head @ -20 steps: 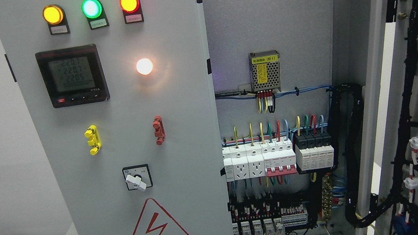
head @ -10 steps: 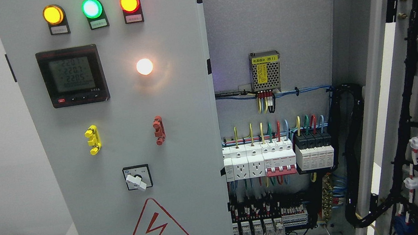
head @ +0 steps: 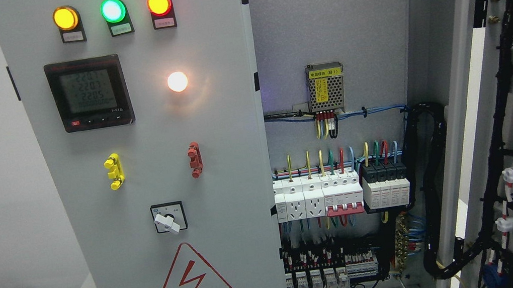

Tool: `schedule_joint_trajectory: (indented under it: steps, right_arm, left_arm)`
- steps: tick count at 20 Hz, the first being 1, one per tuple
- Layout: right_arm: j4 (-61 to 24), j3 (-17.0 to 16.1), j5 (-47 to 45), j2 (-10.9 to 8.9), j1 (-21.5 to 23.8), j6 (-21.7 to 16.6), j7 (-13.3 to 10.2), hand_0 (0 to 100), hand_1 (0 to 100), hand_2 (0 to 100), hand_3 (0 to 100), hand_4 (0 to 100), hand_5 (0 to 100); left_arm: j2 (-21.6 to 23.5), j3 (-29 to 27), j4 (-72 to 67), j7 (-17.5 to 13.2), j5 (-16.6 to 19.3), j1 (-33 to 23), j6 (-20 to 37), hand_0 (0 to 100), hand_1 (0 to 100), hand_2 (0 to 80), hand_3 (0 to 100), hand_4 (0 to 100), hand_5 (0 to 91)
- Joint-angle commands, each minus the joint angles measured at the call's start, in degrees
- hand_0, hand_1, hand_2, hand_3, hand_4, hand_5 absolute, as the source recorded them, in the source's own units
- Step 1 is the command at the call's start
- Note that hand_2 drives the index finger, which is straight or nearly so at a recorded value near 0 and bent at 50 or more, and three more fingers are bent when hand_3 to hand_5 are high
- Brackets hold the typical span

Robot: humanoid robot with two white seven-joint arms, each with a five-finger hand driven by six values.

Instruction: Open door with both hands

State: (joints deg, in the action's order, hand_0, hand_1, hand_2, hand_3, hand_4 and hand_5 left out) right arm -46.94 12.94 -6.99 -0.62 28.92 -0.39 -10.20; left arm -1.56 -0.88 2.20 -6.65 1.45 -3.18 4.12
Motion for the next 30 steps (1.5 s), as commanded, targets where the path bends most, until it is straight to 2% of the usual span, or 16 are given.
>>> schedule_joint_trajectory:
  steps: [1, 2, 4, 7, 11, 16, 18, 21, 26, 28, 30]
  right_arm:
    - [-46.02, 4.28, -0.13, -11.06, 16.50, -8.01, 0.36, 12, 39, 0, 0, 0, 0]
    - [-47.96, 4.99, -0.13, -12.03, 18.26, -10.74, 0.44, 12, 39, 0, 0, 0, 0]
    - [-51.66, 5.43, -0.13, -12.48, 19.94, -14.88, 0.44, 12, 39, 0, 0, 0, 0]
    - [-56.14, 5.96, -0.13, -12.83, 19.94, -17.44, 0.44, 12, 39, 0, 0, 0, 0]
    - [-63.09, 8.50, -0.13, -15.81, 21.00, -22.09, 0.36, 12, 39, 0, 0, 0, 0]
    - [-68.80, 11.32, -0.04, -16.70, 20.30, -27.64, 0.36, 12, 39, 0, 0, 0, 0]
    - [-69.43, 12.19, -0.04, -16.61, 16.80, -27.73, 0.36, 12, 39, 0, 0, 0, 0]
    - [-69.78, 12.03, 0.05, -16.44, 9.60, -29.66, 0.36, 12, 39, 0, 0, 0, 0]
    - [-69.34, 11.32, 0.05, -15.21, -3.23, -29.67, 0.36, 12, 39, 0, 0, 0, 0]
    - [-69.34, 11.32, -0.04, -14.42, -6.93, -28.44, 0.36, 12, 39, 0, 0, 0, 0]
    - [-69.25, 11.32, -0.04, -13.28, -10.53, -24.33, 0.36, 12, 39, 0, 0, 0, 0]
  left_arm:
    - [-0.73, 0.70, -2.46, -0.12, -0.75, 0.02, 0.36, 12, 39, 0.0, 0, 0, 0.0]
    - [-0.73, 0.79, -2.20, -0.12, -0.66, 0.02, 0.45, 12, 39, 0.0, 0, 0, 0.0]
    - [-0.73, 0.79, -2.02, -0.12, -0.66, 0.02, 0.45, 12, 39, 0.0, 0, 0, 0.0]
    - [-0.73, 0.79, -2.02, -0.12, -0.66, 0.02, 0.45, 12, 39, 0.0, 0, 0, 0.0]
    - [-0.64, 0.88, -2.02, -0.20, -0.66, 0.02, 0.45, 12, 39, 0.0, 0, 0, 0.0]
    - [-0.64, 0.88, -2.02, -0.12, -0.66, 0.02, 0.45, 12, 39, 0.0, 0, 0, 0.0]
    - [-0.64, 0.79, -2.02, -0.20, -0.66, 0.02, 0.45, 12, 39, 0.0, 0, 0, 0.0]
    - [-0.73, 0.79, -2.02, -0.12, -0.66, 0.02, 0.45, 12, 39, 0.0, 0, 0, 0.0]
    - [-0.64, 0.79, -2.02, -0.20, -0.66, 0.02, 0.45, 12, 39, 0.0, 0, 0, 0.0]
    - [-0.64, 0.79, -2.02, -0.12, -0.66, 0.02, 0.45, 12, 39, 0.0, 0, 0, 0.0]
    - [-0.64, 0.79, -2.02, -0.20, -0.66, 0.02, 0.45, 12, 39, 0.0, 0, 0, 0.0]
